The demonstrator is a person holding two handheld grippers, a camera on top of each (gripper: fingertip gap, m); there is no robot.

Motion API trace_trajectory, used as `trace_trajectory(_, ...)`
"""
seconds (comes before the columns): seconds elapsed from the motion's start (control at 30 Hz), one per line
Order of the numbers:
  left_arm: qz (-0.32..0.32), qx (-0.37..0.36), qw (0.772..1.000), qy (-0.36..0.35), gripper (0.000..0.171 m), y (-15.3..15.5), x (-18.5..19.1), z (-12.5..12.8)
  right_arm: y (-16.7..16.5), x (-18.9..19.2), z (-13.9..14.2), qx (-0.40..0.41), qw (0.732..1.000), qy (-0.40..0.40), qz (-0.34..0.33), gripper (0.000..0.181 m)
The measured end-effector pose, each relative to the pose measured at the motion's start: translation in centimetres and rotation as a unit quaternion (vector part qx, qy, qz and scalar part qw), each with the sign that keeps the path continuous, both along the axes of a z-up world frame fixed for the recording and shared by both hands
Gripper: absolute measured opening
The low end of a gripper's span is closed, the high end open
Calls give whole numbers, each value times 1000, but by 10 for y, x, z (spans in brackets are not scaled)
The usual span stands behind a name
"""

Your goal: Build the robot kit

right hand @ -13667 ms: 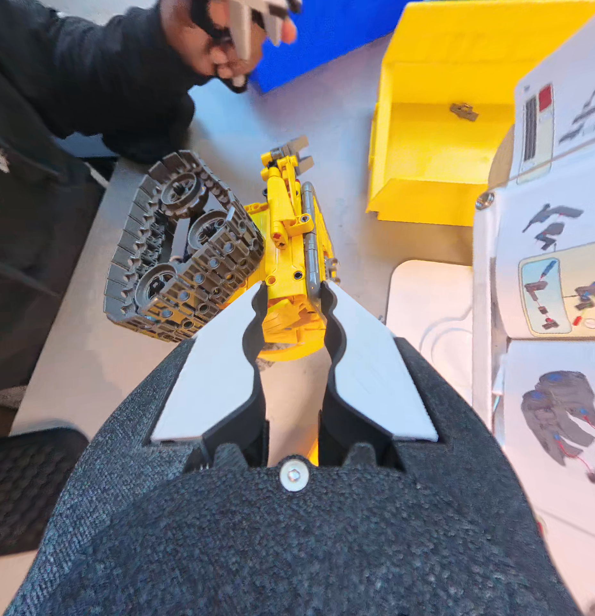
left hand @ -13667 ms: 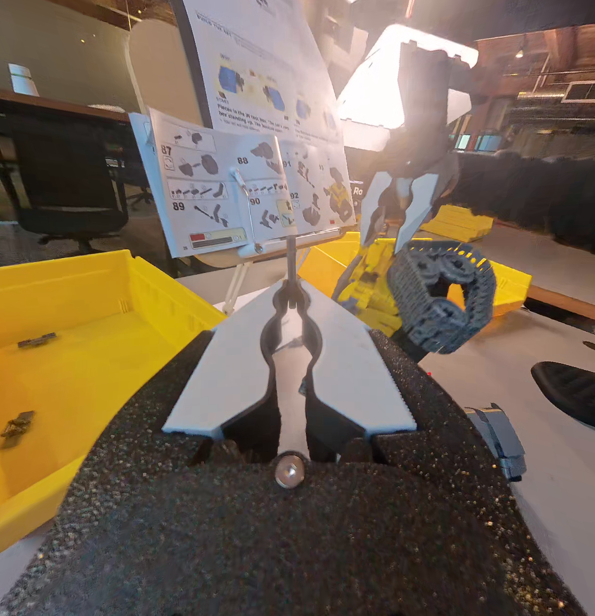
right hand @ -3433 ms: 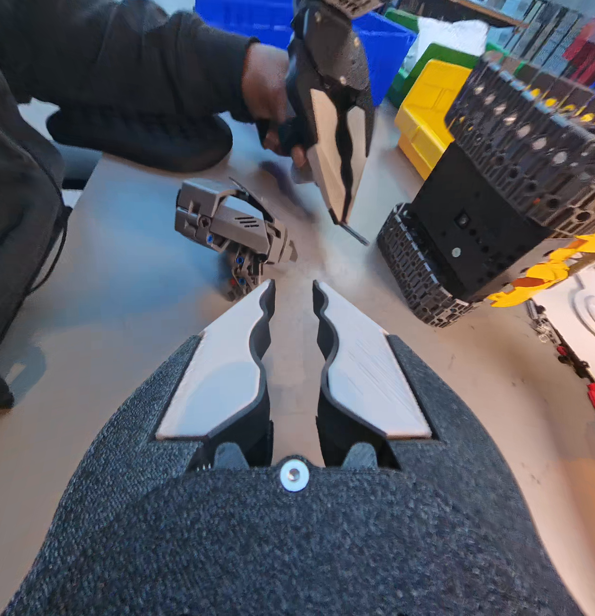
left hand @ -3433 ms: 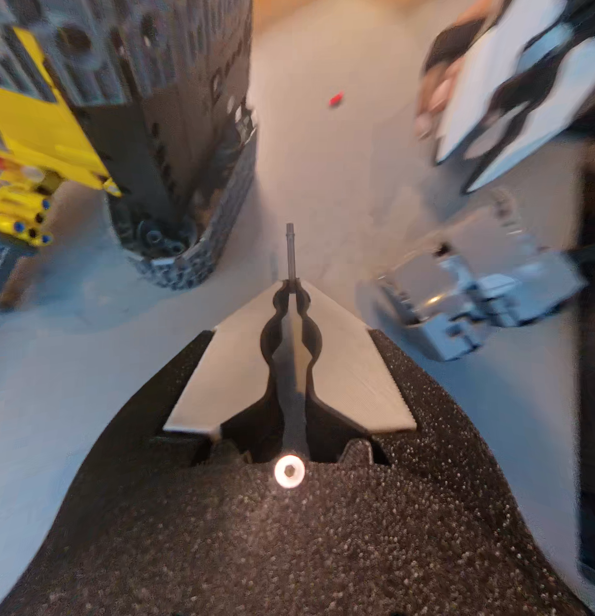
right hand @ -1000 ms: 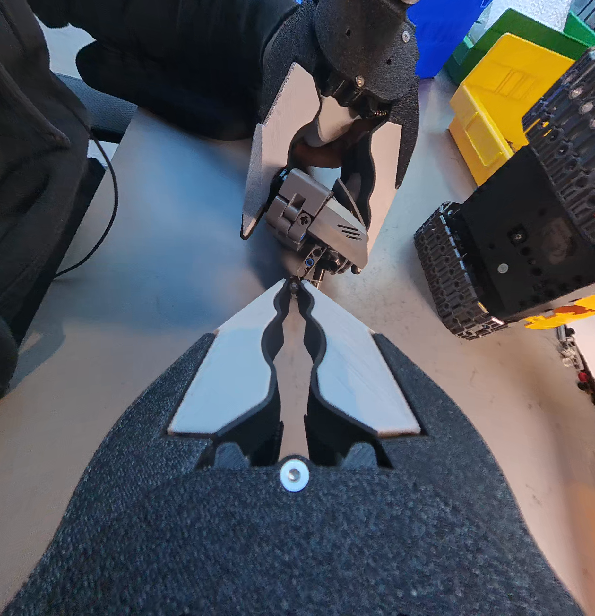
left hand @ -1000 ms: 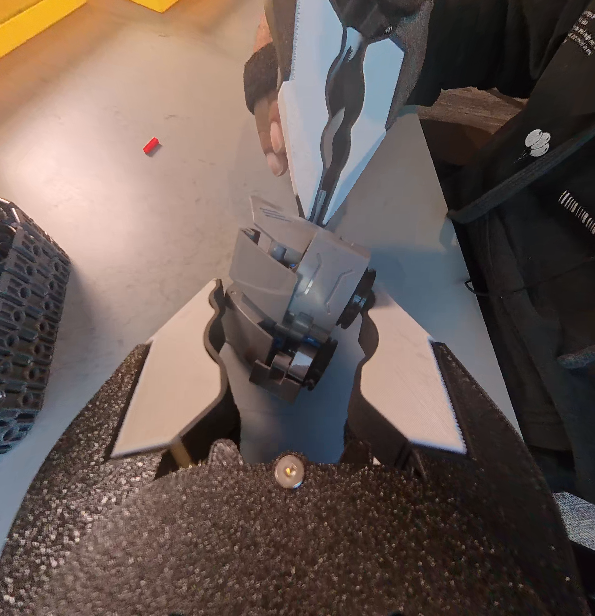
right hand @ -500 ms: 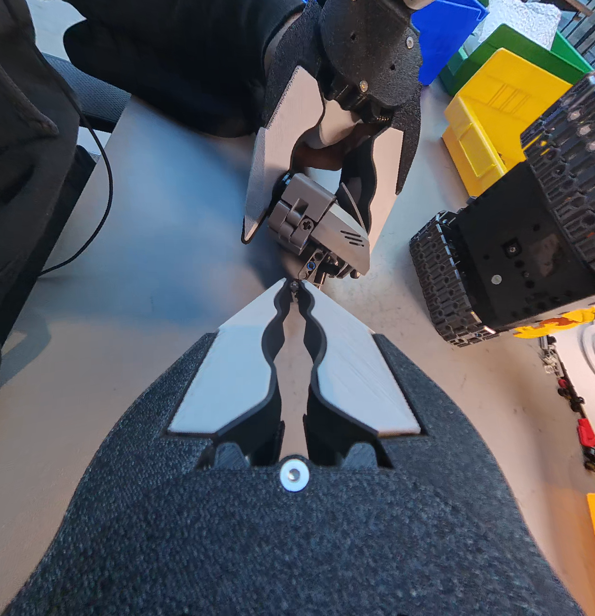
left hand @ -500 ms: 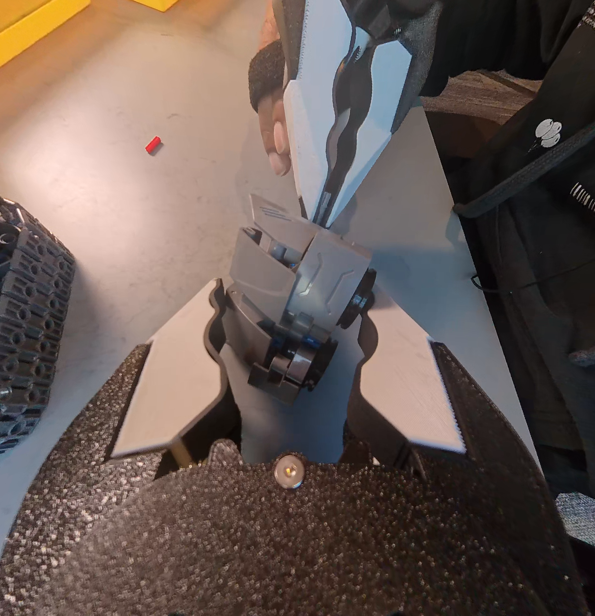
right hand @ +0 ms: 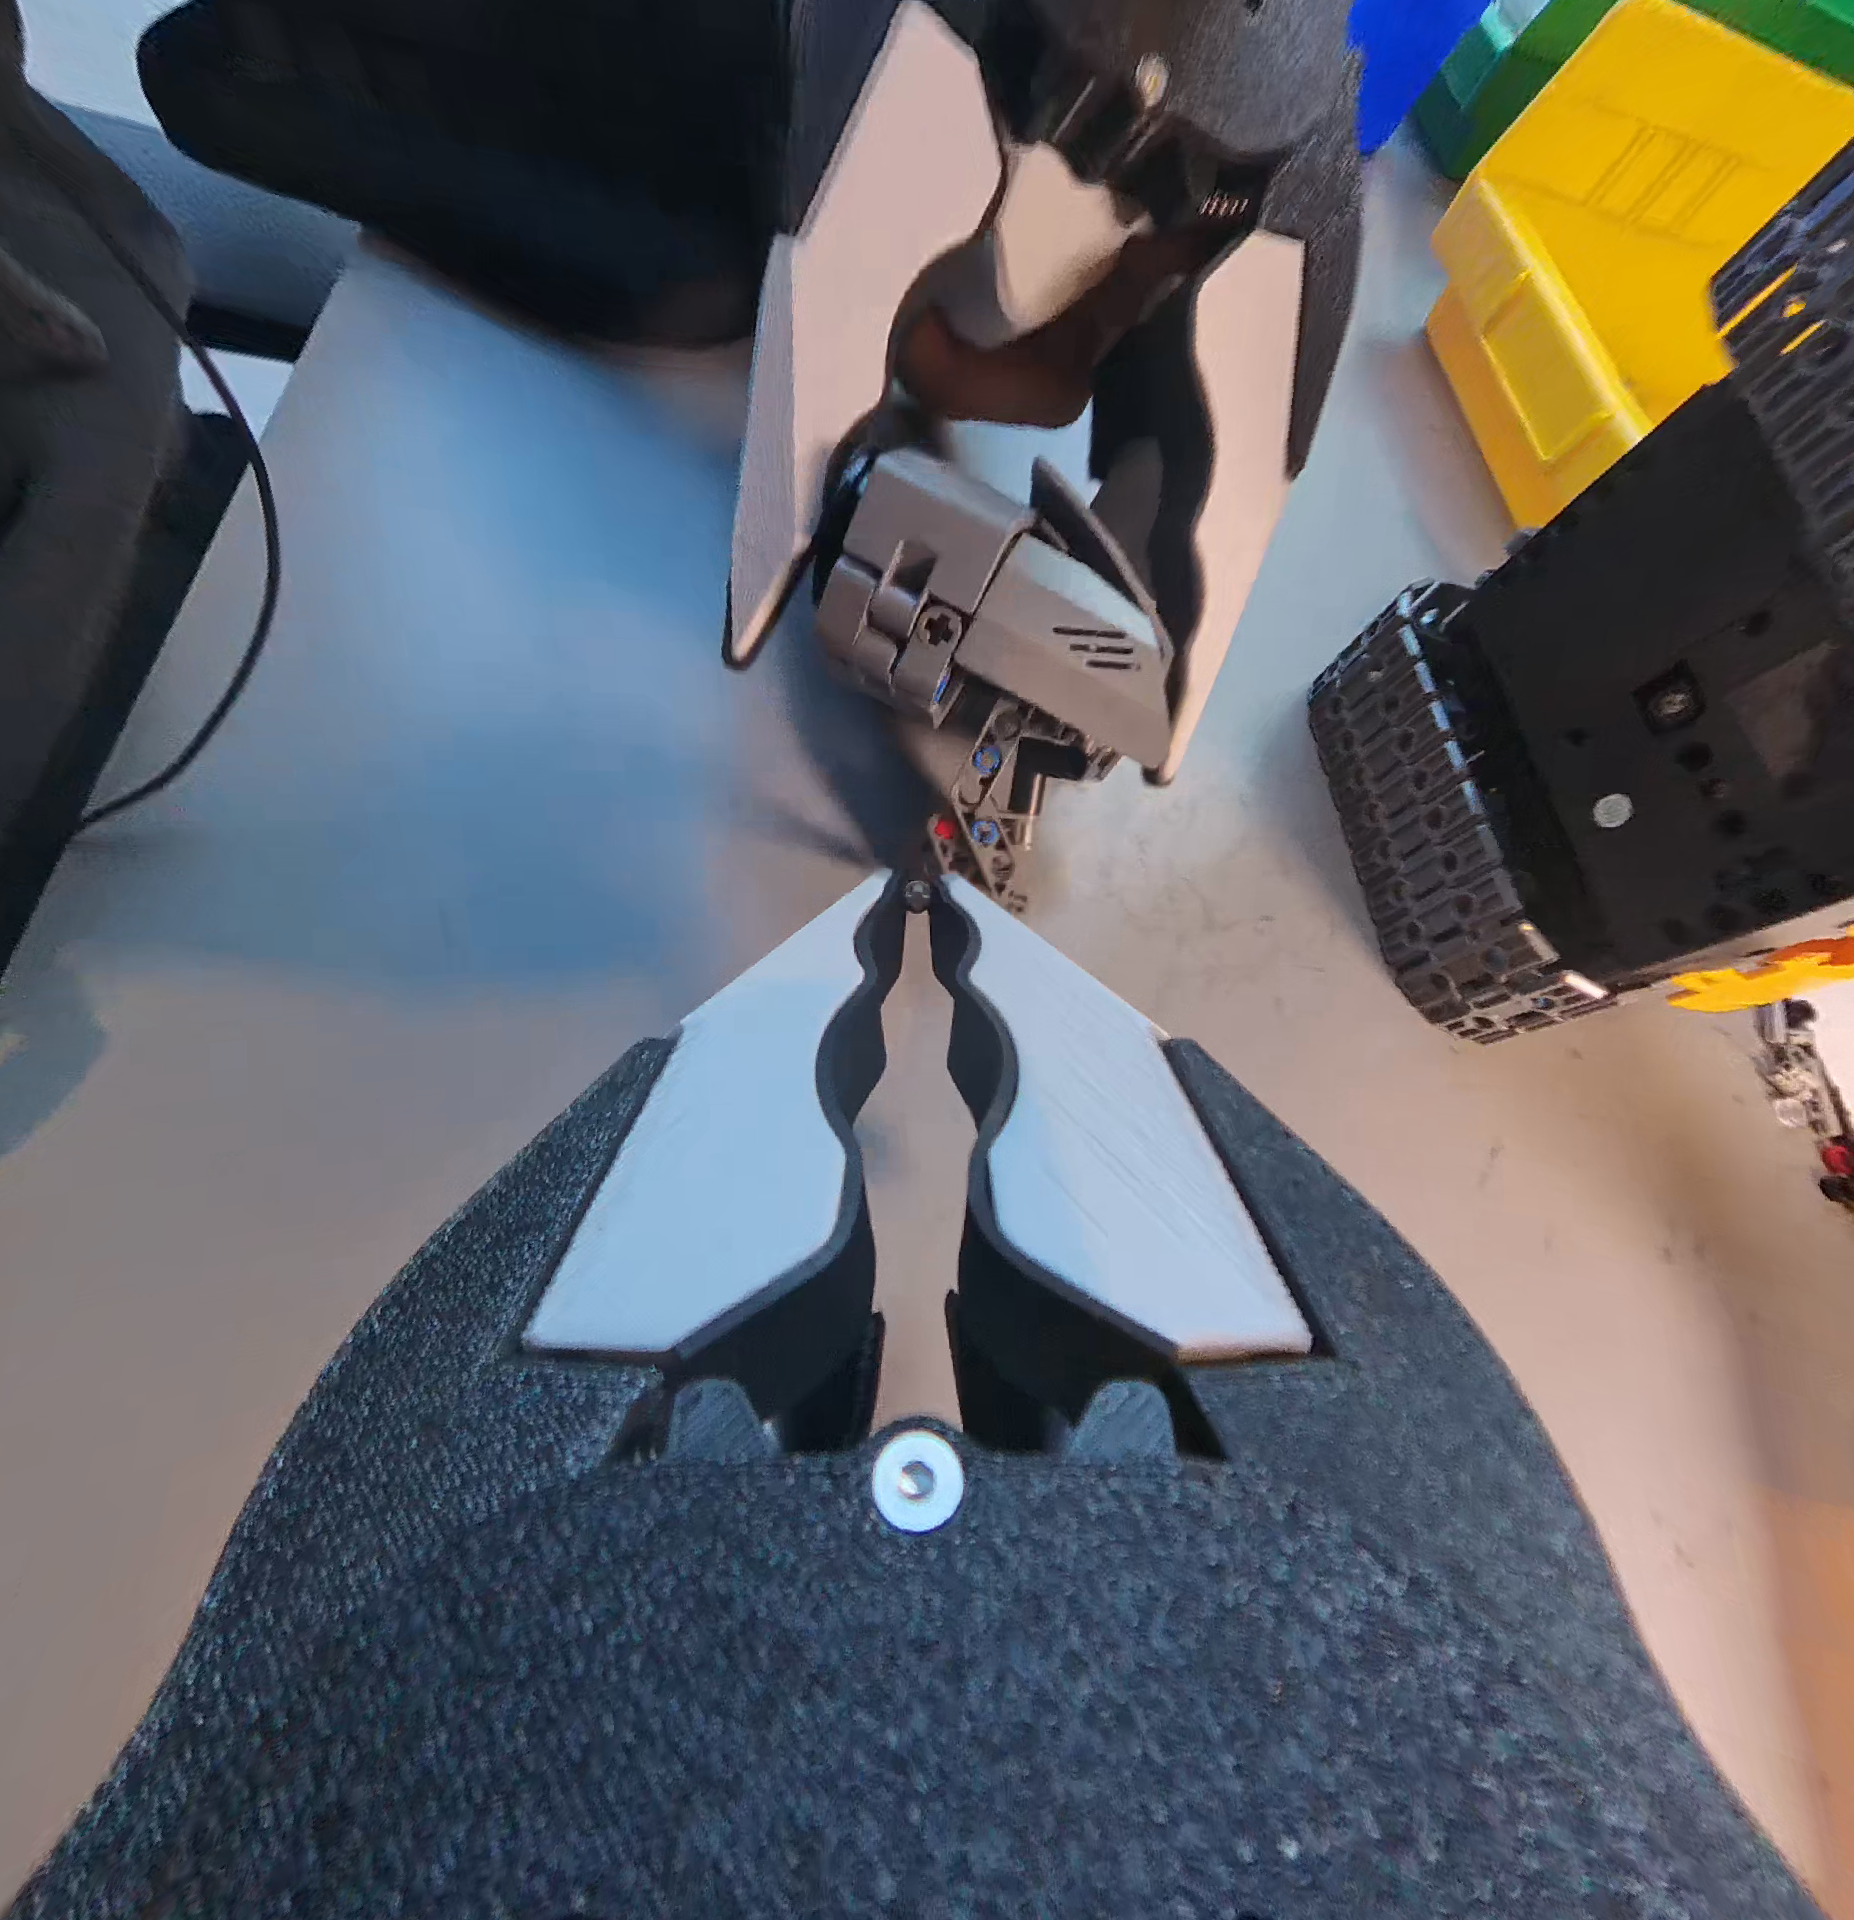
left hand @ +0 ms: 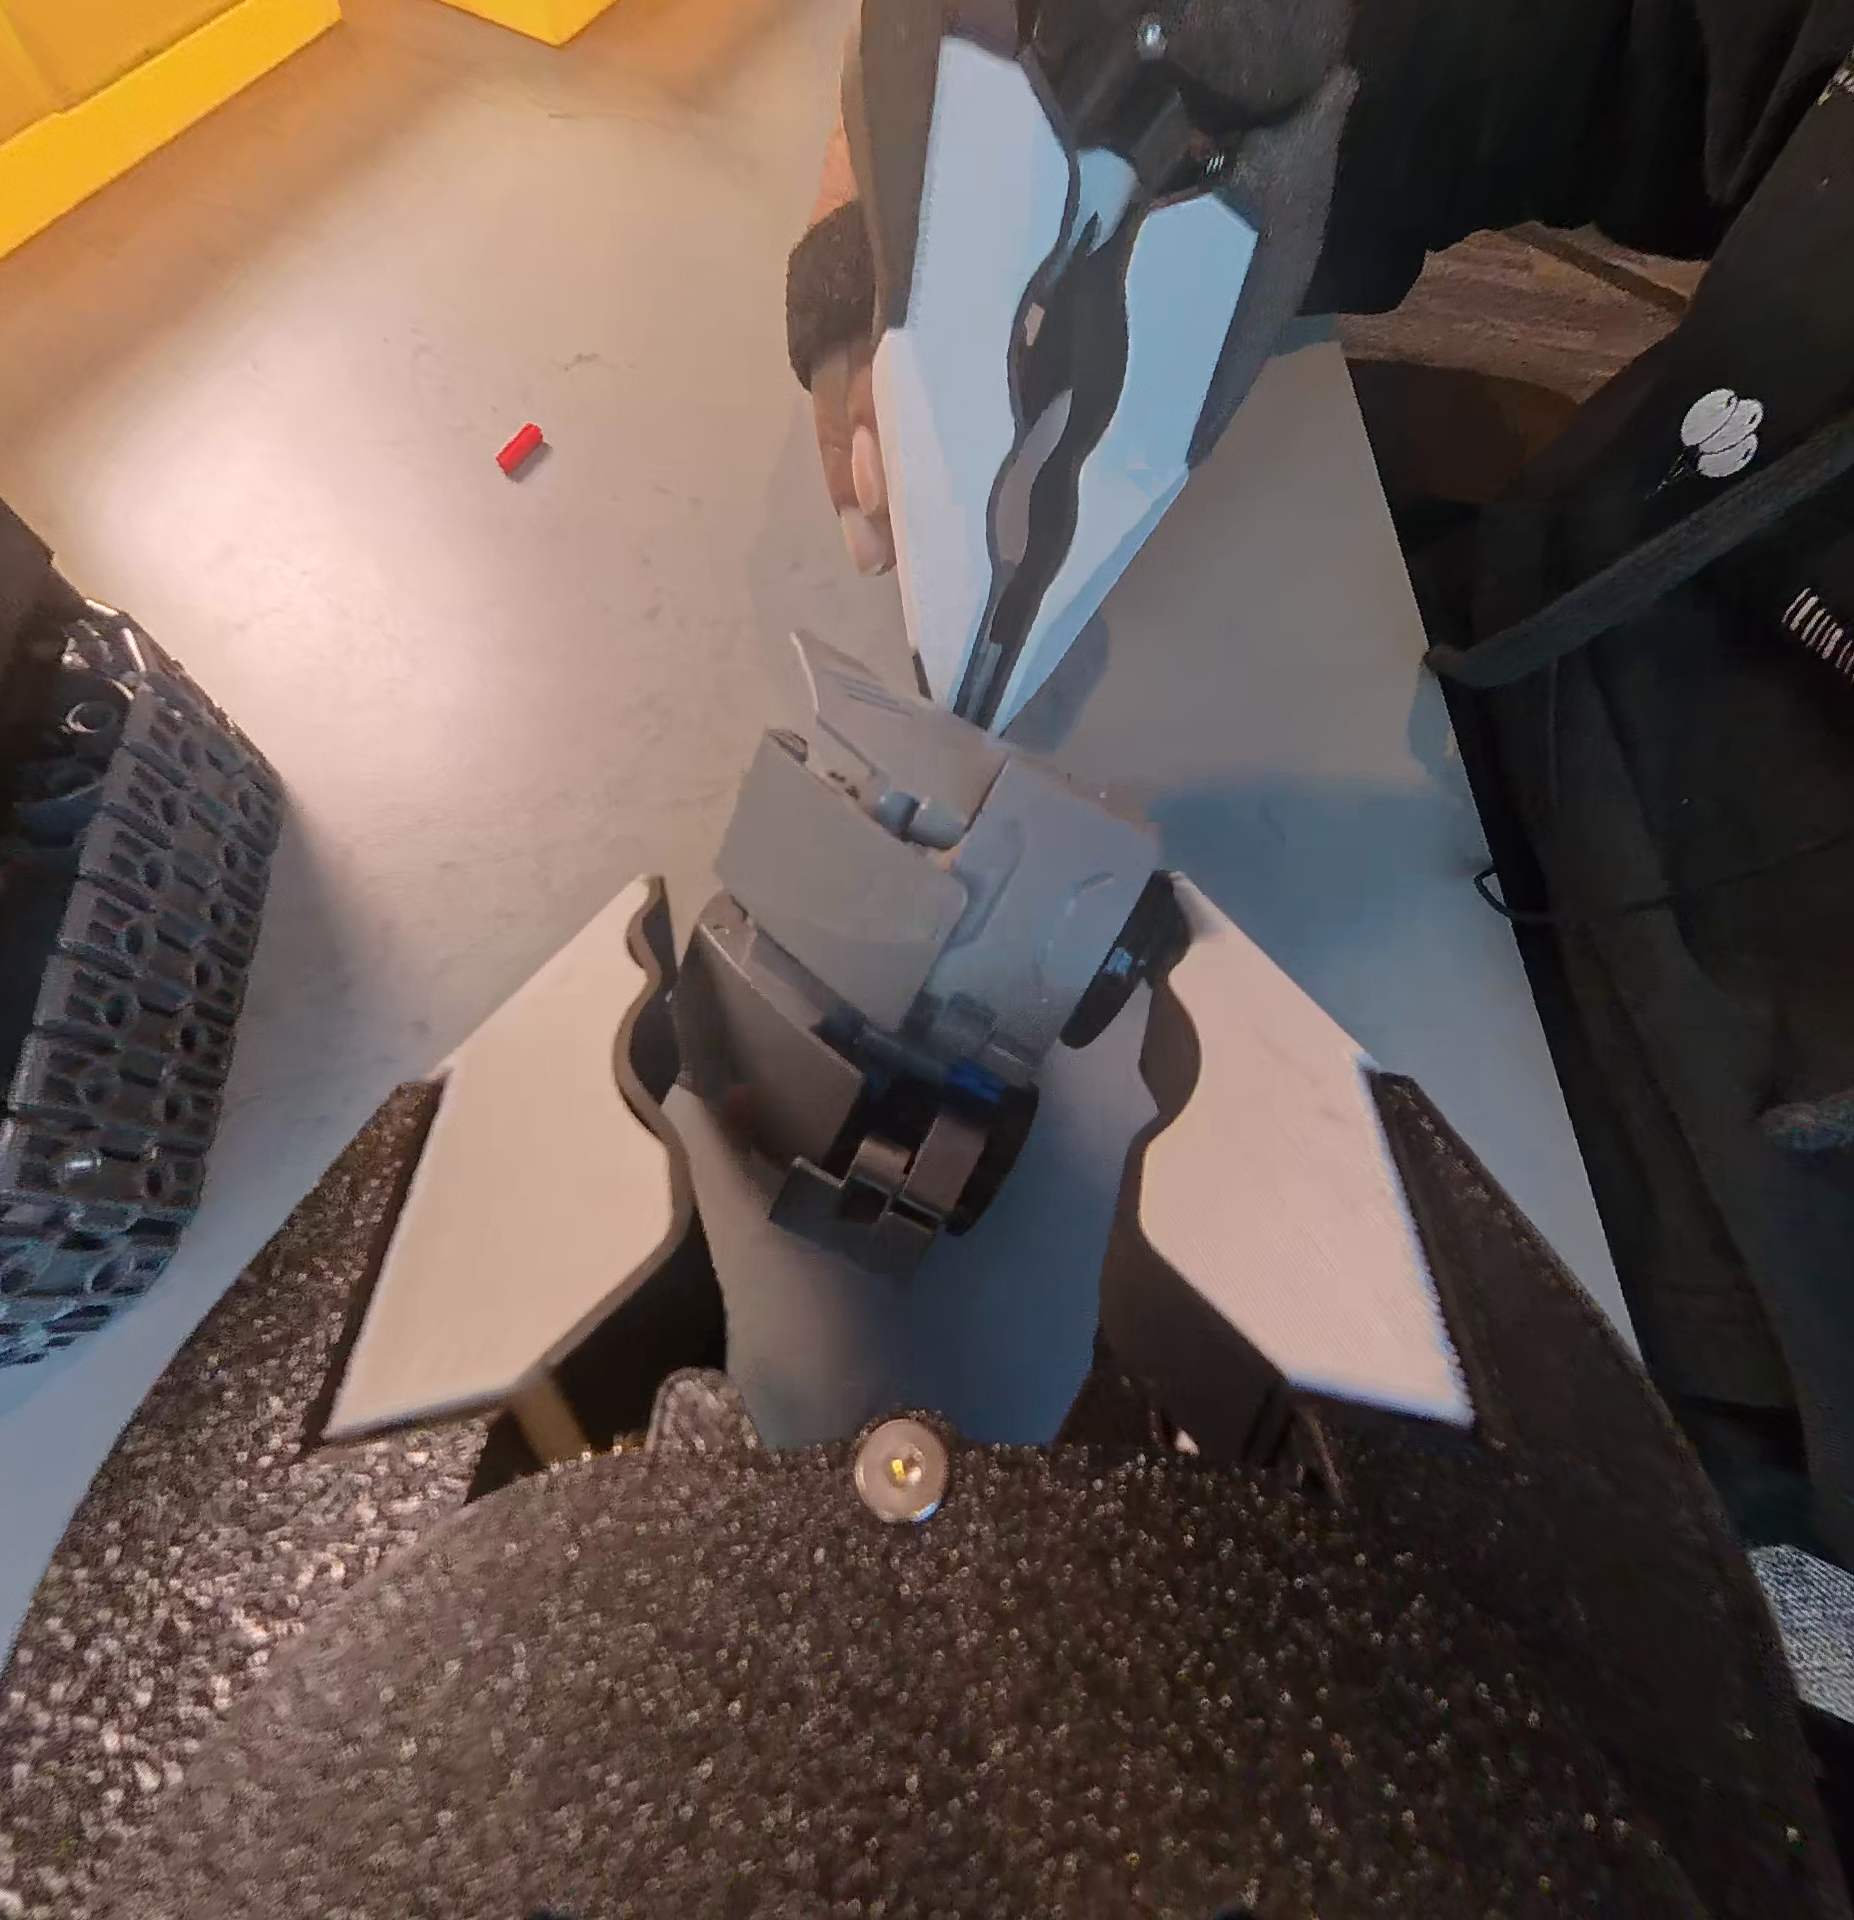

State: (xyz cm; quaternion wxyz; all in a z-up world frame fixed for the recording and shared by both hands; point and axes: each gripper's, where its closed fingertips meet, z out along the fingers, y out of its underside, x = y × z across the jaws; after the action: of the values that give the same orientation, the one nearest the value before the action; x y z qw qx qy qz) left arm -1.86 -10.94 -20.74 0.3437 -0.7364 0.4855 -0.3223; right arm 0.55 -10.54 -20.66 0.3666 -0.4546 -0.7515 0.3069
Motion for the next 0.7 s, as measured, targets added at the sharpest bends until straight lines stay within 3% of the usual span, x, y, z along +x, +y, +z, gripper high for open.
trace_trajectory(0.23,8,44,998,40,84,-2,-20,3,-2,-2,7,-35,999,22,3,4)
trace_trajectory(0.43,5,77,993,94,57,-6,-35,-2,7,-1,8,-46,998,32,-16,4)
trace_trajectory(0.7,14,-33,999,-2,56,-6,-33,3,7,-1,23,-73,995,69,-17,4)
